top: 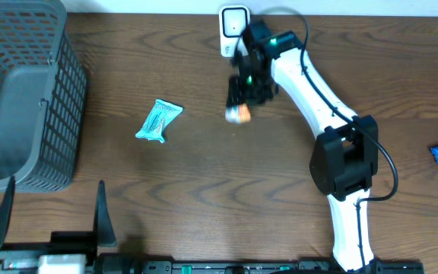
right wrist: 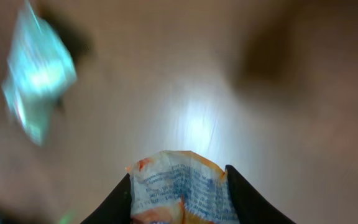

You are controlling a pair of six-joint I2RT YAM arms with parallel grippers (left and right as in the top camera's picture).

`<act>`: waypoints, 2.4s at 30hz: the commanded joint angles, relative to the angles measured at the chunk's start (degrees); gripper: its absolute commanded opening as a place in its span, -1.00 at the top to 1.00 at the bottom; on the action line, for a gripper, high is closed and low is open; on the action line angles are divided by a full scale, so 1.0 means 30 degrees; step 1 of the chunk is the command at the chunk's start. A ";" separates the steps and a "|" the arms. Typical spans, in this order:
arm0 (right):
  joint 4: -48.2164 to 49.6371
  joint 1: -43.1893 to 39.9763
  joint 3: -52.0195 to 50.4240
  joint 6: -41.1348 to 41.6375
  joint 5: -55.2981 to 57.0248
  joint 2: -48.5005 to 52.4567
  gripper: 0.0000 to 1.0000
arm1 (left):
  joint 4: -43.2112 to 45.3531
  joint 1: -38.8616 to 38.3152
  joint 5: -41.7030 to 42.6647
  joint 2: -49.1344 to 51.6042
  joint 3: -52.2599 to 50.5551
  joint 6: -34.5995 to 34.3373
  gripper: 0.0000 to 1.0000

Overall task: Scan the item barcode
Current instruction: 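Hold the tissue pack up to the white scanner with the right gripper, then place the tissue pack at the right table edge with the right gripper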

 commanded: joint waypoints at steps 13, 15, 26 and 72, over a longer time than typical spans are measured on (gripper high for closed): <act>1.8265 -0.0226 0.1224 -0.0816 1.1038 0.2790 0.31 | 0.0131 0.0095 0.0182 -0.0248 -0.3971 -0.0022 -0.96; 2.0480 -0.0284 0.1224 -0.1355 1.1038 0.3912 0.33 | 0.0131 0.0095 0.0109 -0.0204 -0.4809 -0.0015 -0.96; 2.5339 -0.0277 0.1231 -0.2499 1.2422 0.6900 0.34 | 0.3089 0.0095 0.0117 0.0437 -0.8080 0.0663 -0.96; 1.0010 -1.6939 -0.9347 -0.1472 1.3435 -0.5566 -0.10 | 2.5791 0.0080 0.5180 1.8950 -1.5074 -0.7038 -0.96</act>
